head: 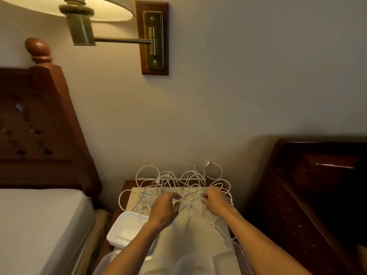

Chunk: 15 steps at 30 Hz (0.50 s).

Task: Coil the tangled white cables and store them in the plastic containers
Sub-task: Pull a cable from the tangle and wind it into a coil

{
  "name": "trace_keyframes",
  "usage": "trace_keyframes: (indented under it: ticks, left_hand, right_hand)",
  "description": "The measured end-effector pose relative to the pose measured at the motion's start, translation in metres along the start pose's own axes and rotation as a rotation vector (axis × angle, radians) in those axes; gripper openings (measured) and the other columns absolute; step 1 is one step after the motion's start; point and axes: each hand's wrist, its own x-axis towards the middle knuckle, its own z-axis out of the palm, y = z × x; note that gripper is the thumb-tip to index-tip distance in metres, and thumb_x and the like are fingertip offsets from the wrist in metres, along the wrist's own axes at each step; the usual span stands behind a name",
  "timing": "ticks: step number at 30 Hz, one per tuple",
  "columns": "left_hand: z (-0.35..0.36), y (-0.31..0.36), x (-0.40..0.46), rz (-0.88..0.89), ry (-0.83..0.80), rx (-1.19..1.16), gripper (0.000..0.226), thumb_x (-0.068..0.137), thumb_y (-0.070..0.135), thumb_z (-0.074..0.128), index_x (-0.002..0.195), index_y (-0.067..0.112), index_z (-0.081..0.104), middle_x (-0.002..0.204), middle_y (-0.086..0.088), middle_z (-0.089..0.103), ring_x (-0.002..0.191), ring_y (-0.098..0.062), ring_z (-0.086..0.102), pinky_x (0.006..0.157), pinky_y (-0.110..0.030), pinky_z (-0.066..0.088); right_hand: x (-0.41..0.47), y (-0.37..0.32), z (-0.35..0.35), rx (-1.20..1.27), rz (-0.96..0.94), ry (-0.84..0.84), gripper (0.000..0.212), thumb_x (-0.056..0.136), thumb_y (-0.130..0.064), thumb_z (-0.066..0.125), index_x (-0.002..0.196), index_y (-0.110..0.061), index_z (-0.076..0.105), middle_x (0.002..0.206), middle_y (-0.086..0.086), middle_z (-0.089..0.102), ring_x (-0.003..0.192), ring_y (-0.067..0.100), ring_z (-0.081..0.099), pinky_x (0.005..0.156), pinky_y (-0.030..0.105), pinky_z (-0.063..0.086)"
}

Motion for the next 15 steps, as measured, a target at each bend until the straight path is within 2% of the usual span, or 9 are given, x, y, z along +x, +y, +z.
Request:
trace_keyframes:
  ticks: [3, 5, 7, 8, 10, 11, 12, 13, 15]
  left_hand:
    - [0.001, -0.002, 0.017, 0.015, 0.050, 0.065, 0.026, 0.092, 0.022, 0.059, 0.116, 0.026, 0.065, 0.122, 0.007, 0.065, 0.100, -0.012, 0.063, 0.086, -0.031, 0.052]
    - [-0.001, 0.002, 0.029, 0.018, 0.094, 0.134, 0.027, 0.092, 0.014, 0.056, 0.115, 0.023, 0.066, 0.122, 0.006, 0.065, 0.106, -0.015, 0.061, 0.084, -0.031, 0.051]
    - [-0.001, 0.004, 0.041, 0.053, 0.147, 0.230, 0.032, 0.088, 0.005, 0.054, 0.113, 0.021, 0.066, 0.119, 0.004, 0.064, 0.107, -0.017, 0.057, 0.078, -0.031, 0.050]
    - [-0.002, 0.004, 0.047, 0.070, 0.153, 0.283, 0.036, 0.086, 0.002, 0.054, 0.115, 0.020, 0.065, 0.120, 0.003, 0.063, 0.109, -0.019, 0.055, 0.077, -0.031, 0.049]
    - [-0.005, -0.001, 0.060, 0.113, 0.096, 0.398, 0.048, 0.082, -0.002, 0.053, 0.126, 0.019, 0.057, 0.130, 0.000, 0.057, 0.118, -0.023, 0.047, 0.086, -0.035, 0.047]
    - [-0.006, -0.003, 0.064, 0.133, 0.043, 0.455, 0.055, 0.082, -0.003, 0.053, 0.133, 0.019, 0.051, 0.137, 0.000, 0.051, 0.124, -0.026, 0.043, 0.092, -0.038, 0.044]
    - [-0.007, -0.006, 0.069, 0.147, -0.018, 0.512, 0.061, 0.082, -0.002, 0.052, 0.139, 0.020, 0.045, 0.142, 0.000, 0.046, 0.129, -0.027, 0.039, 0.096, -0.041, 0.041]
    - [-0.008, -0.009, 0.072, 0.152, -0.071, 0.551, 0.065, 0.082, -0.002, 0.052, 0.141, 0.021, 0.041, 0.144, 0.000, 0.044, 0.130, -0.028, 0.038, 0.097, -0.042, 0.039]
    - [-0.008, -0.017, 0.078, 0.152, -0.117, 0.575, 0.063, 0.079, -0.003, 0.053, 0.138, 0.020, 0.046, 0.138, 0.000, 0.051, 0.126, -0.027, 0.042, 0.093, -0.041, 0.040]
  right_hand:
    - [0.007, 0.000, -0.005, 0.138, 0.045, 0.099, 0.022, 0.090, -0.023, 0.057, 0.075, -0.018, 0.072, 0.086, -0.001, 0.069, 0.078, 0.015, 0.063, 0.073, 0.041, 0.057]
    - [0.018, -0.003, -0.011, 0.193, 0.069, 0.180, 0.025, 0.093, -0.020, 0.051, 0.079, -0.017, 0.071, 0.090, 0.000, 0.067, 0.079, 0.016, 0.062, 0.072, 0.038, 0.054]
    - [0.033, -0.003, -0.014, 0.202, 0.049, 0.238, 0.022, 0.097, -0.020, 0.048, 0.098, -0.017, 0.071, 0.104, 0.001, 0.065, 0.094, 0.020, 0.062, 0.079, 0.036, 0.052]
    - [0.041, -0.005, -0.015, 0.192, 0.044, 0.215, 0.025, 0.098, -0.019, 0.048, 0.114, -0.017, 0.067, 0.117, 0.002, 0.063, 0.106, 0.023, 0.059, 0.087, 0.038, 0.050]
    - [0.054, -0.005, -0.016, 0.126, 0.059, 0.088, 0.043, 0.099, -0.015, 0.047, 0.141, -0.014, 0.046, 0.144, 0.003, 0.048, 0.130, 0.028, 0.045, 0.103, 0.041, 0.042]
    - [0.060, -0.005, -0.016, 0.094, 0.078, 0.025, 0.049, 0.099, -0.013, 0.047, 0.147, -0.014, 0.036, 0.151, 0.004, 0.041, 0.135, 0.030, 0.039, 0.106, 0.042, 0.039]
    - [0.064, -0.005, -0.015, 0.069, 0.086, -0.019, 0.052, 0.099, -0.013, 0.047, 0.149, -0.014, 0.033, 0.151, 0.006, 0.041, 0.135, 0.031, 0.038, 0.106, 0.042, 0.039]
    - [0.068, -0.005, -0.013, 0.055, 0.086, -0.032, 0.049, 0.099, -0.013, 0.048, 0.147, -0.015, 0.038, 0.145, 0.008, 0.048, 0.132, 0.032, 0.042, 0.102, 0.042, 0.041]
    - [0.075, -0.005, -0.010, 0.063, 0.064, 0.041, 0.033, 0.096, -0.013, 0.052, 0.128, -0.015, 0.059, 0.123, 0.011, 0.064, 0.120, 0.031, 0.052, 0.092, 0.041, 0.049]
